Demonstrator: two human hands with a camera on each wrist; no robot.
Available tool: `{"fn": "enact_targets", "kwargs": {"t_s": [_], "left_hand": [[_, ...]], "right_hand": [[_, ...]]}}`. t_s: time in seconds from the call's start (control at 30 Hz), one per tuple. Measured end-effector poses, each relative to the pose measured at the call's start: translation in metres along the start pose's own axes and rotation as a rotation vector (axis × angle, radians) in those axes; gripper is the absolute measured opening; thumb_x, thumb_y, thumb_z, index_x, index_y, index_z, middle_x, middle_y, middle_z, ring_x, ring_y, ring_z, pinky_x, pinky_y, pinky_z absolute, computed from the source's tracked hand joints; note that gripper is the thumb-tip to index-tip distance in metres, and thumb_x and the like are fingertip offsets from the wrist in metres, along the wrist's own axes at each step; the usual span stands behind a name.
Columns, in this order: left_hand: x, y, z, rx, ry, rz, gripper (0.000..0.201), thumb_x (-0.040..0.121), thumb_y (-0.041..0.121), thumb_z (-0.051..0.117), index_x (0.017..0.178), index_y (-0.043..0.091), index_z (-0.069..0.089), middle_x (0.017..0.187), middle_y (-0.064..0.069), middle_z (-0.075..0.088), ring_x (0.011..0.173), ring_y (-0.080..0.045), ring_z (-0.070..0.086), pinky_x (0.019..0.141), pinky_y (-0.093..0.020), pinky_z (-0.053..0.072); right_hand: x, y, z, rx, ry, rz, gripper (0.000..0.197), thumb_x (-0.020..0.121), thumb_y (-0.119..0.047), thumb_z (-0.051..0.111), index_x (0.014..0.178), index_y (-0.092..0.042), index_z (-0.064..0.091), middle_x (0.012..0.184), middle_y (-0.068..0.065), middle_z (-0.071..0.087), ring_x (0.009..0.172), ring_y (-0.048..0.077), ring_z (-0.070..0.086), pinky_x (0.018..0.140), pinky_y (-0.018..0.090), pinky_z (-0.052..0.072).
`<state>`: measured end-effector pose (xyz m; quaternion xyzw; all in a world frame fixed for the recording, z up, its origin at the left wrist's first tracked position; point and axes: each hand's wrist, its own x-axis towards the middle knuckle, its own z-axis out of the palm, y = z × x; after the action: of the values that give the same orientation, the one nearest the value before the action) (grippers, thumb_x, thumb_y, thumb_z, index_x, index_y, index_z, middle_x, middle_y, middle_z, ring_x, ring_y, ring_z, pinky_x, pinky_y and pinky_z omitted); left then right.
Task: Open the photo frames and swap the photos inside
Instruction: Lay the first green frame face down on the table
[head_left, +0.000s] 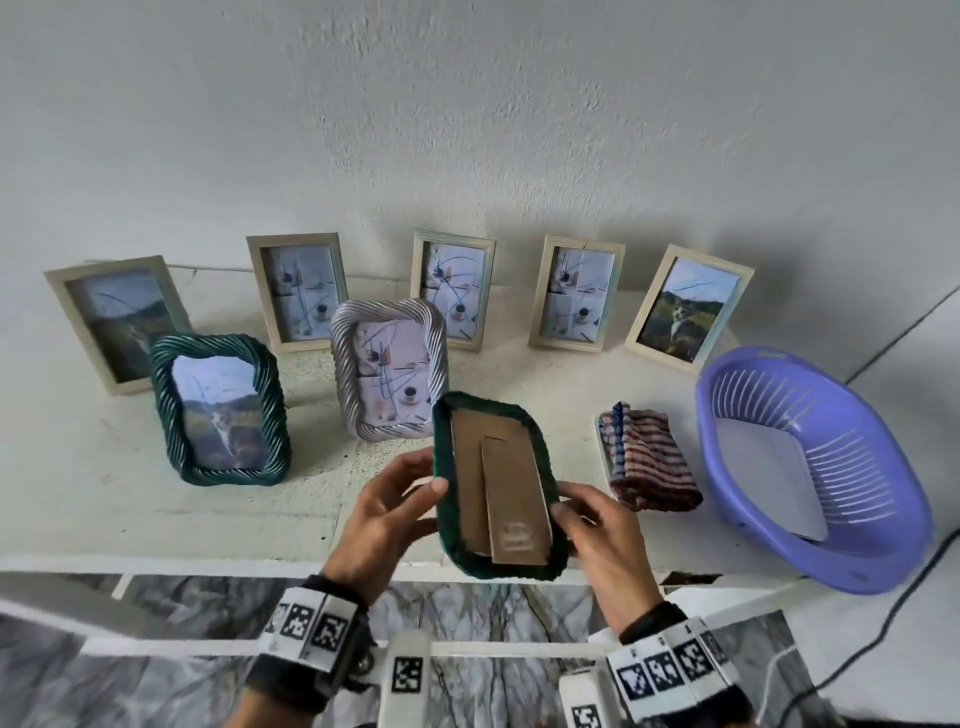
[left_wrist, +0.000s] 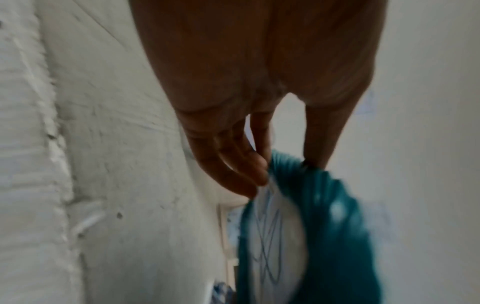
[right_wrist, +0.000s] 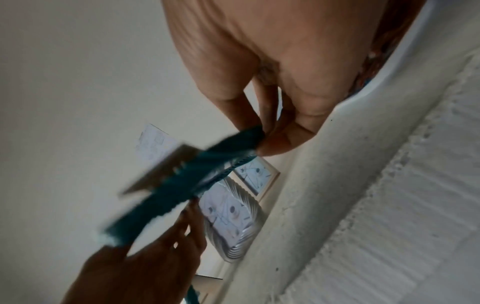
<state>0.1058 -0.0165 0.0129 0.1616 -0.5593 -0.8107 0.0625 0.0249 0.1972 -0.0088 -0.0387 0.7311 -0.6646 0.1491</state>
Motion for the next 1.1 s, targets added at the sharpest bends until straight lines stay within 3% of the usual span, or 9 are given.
{"fn": "enact_targets", "kwargs": {"t_s": [0.1,0.17,0.33,0.47,0.6,0.67,0.77,0.93,1.1], "left_hand": [[0.008,-0.012,-0.017,0.210,0.040,-0.042,0.034,0.088,0.007,0.069,0.121,0.008,0.063,0.108,-0.017,0.068,0.092,-0.025,0.070,0.071,-0.038,0.059],[0.014,-0.023,-0.019,0.372,0.093,-0.047,0.039,0.089,-0.004,0.062,0.124,0.013,0.061,0.100,-0.011,0.071,0.087,-0.023,0.072,0.067,-0.037,0.061],[0.021,-0.043,-0.016,0.622,0.192,-0.033,0.047,0.085,-0.002,0.067,0.124,0.023,0.063,0.093,-0.001,0.073,0.084,-0.012,0.071,0.063,-0.036,0.062],[0.024,-0.049,-0.015,0.779,0.147,-0.034,0.046,0.082,0.002,0.069,0.112,0.037,0.064,0.091,0.003,0.069,0.086,-0.016,0.069,0.067,-0.041,0.062],[0.027,-0.047,-0.009,0.950,0.173,0.008,0.046,0.085,0.023,0.072,0.129,0.023,0.058,0.093,0.004,0.066,0.086,-0.017,0.066,0.077,-0.035,0.059],[0.031,-0.045,-0.005,1.055,0.221,0.000,0.070,0.081,0.048,0.072,0.140,0.020,0.047,0.103,0.002,0.064,0.090,-0.018,0.064,0.083,-0.036,0.055],[0.038,-0.042,0.005,1.148,0.218,-0.086,0.095,0.071,0.071,0.066,0.147,0.025,0.033,0.118,0.001,0.059,0.106,-0.020,0.059,0.090,-0.038,0.050],[0.043,-0.053,0.007,1.248,0.201,-0.146,0.104,0.061,0.081,0.064,0.147,0.036,0.026,0.126,0.001,0.052,0.111,-0.023,0.058,0.090,-0.040,0.050],[0.043,-0.056,0.006,1.250,0.215,-0.134,0.100,0.061,0.081,0.064,0.144,0.041,0.027,0.123,0.004,0.052,0.110,-0.022,0.058,0.088,-0.039,0.049]], "right_hand": [[0.007,0.005,-0.006,-0.264,0.022,-0.099,0.019,0.088,-0.011,0.068,0.107,-0.014,0.070,0.081,-0.007,0.068,0.075,0.000,0.062,0.072,0.014,0.047],[0.009,0.008,-0.008,-0.444,0.028,-0.173,0.022,0.086,-0.012,0.071,0.107,-0.012,0.070,0.074,-0.010,0.064,0.070,-0.001,0.059,0.065,0.007,0.042],[0.016,0.023,-0.008,-0.684,0.032,-0.209,0.028,0.085,-0.013,0.071,0.113,-0.008,0.070,0.080,-0.001,0.068,0.070,0.008,0.058,0.069,0.011,0.039],[0.020,0.028,-0.013,-0.763,-0.027,-0.169,0.026,0.086,-0.014,0.070,0.112,-0.007,0.070,0.086,0.004,0.072,0.073,0.009,0.058,0.069,0.008,0.037],[0.027,0.024,-0.017,-0.811,-0.089,-0.151,0.017,0.088,-0.019,0.068,0.100,-0.008,0.073,0.087,0.002,0.073,0.068,0.005,0.058,0.062,0.002,0.039],[0.034,0.018,-0.018,-0.849,-0.094,-0.196,0.016,0.090,-0.021,0.065,0.095,-0.009,0.072,0.087,0.001,0.073,0.069,0.008,0.061,0.066,0.012,0.047],[0.051,0.007,-0.015,-0.900,-0.104,-0.265,0.023,0.094,-0.022,0.058,0.111,-0.008,0.064,0.096,0.004,0.066,0.078,0.013,0.060,0.074,0.024,0.050],[0.070,-0.004,-0.007,-1.041,-0.305,-0.329,0.043,0.097,-0.019,0.049,0.140,-0.017,0.046,0.106,0.011,0.057,0.067,0.007,0.044,0.069,0.019,0.037],[0.075,-0.002,-0.002,-1.124,-0.347,-0.358,0.045,0.097,-0.018,0.046,0.142,-0.023,0.047,0.106,0.009,0.053,0.082,0.016,0.051,0.076,0.021,0.043]]}}
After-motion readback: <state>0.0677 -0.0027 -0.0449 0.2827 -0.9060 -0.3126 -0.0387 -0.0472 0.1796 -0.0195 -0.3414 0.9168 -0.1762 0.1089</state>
